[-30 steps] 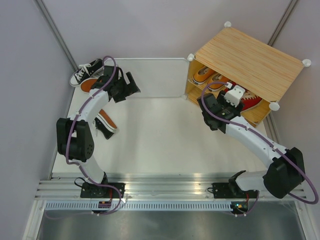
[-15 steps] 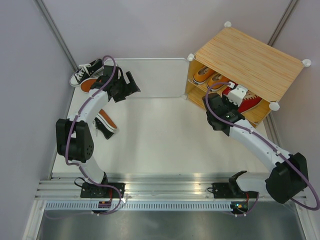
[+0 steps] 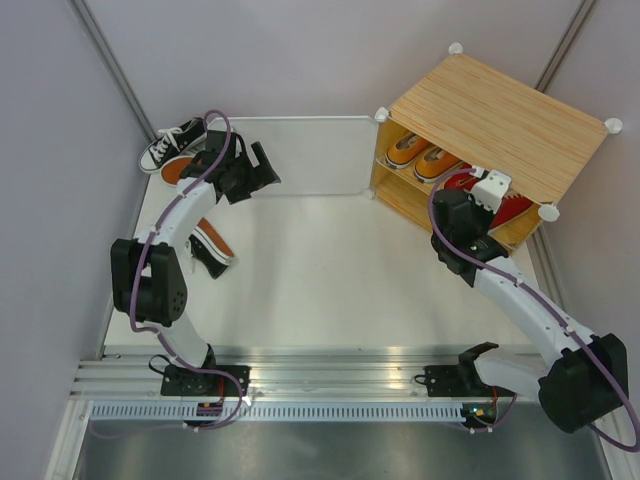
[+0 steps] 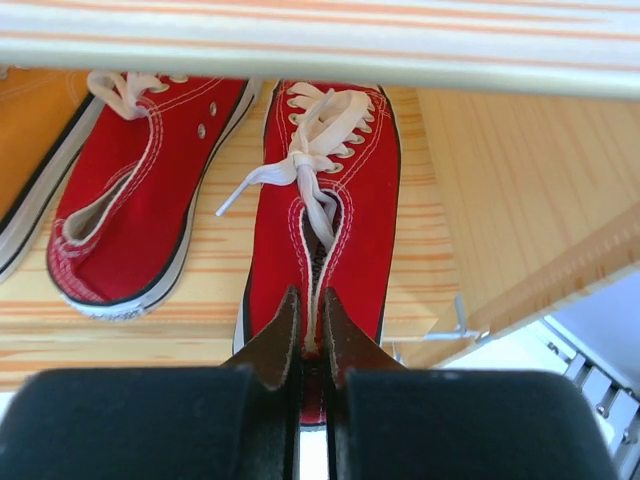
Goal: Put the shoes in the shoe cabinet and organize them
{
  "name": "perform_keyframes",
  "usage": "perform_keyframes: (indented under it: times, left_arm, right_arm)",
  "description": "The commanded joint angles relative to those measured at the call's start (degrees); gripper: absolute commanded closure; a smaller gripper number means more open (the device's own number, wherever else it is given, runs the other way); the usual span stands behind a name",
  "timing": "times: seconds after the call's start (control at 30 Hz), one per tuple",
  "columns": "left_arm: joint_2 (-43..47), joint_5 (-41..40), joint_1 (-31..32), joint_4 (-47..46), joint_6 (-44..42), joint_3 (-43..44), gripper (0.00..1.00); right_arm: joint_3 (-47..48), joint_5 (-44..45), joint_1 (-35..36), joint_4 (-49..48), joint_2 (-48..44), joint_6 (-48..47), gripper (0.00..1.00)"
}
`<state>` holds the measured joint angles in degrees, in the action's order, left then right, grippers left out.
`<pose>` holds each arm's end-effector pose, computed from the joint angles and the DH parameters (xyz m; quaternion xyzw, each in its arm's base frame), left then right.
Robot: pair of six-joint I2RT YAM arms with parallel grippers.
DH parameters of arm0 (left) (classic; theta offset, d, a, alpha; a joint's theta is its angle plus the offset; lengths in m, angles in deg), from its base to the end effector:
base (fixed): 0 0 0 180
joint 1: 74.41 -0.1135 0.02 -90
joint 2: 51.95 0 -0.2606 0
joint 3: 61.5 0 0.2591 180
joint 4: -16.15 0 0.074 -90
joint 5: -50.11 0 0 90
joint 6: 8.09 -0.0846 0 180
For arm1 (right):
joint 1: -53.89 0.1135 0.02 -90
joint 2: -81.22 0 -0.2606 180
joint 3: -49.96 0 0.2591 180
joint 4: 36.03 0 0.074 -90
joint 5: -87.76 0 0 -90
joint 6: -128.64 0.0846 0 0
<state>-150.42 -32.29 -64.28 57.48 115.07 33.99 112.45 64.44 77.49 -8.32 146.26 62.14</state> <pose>0.4214 -0.0867 0.2475 -0.1583 0.9062 -0.1997 0.3375 0.2709 0.0336 0.2841 0.2731 0.7247 -0.2707 0.5718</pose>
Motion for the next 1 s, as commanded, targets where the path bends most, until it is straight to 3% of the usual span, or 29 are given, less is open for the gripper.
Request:
perform_keyframes:
  times: [0.0,0.17,0.4,0.73,0.9,0.97]
  left_arm:
    - [3.0,-0.6,-0.1,-1.3,0.8,0.2,0.0]
    - [3.0,-0.6,-0.1,-1.2,0.7,0.2,0.0]
    - [3.0,-0.9,-0.1,-1.3,0.5,0.2,0.0]
    - [3.3,-1.0,-0.1,-1.3,0.5,0.2,0.0]
    - [3.3,-1.0,-0.1,-1.3,0.4,0.1,0.0]
    - [3.4,-1.3,-0.1,-1.2,0.4,0.1,0.0]
  right_arm:
    - [-0.8,1.3,-2.4,-8.1,-2.0,-7.2,0.99]
    - [-5.4,-5.3,-4.7,-21.6,-3.2,-16.7,1.0]
    - [-8.6,-12.6,-9.2,-28.7,-2.7,-23.0,0.99]
    - [-9.1,-21.5,-12.1,-32.1,-0.6,-23.0,0.99]
    - [-8.5,-20.4,-12.1,-31.2,0.6,-22.1,0.99]
    - [-8.8,-19.7,-12.1,-30.1,0.3,-20.8,0.95]
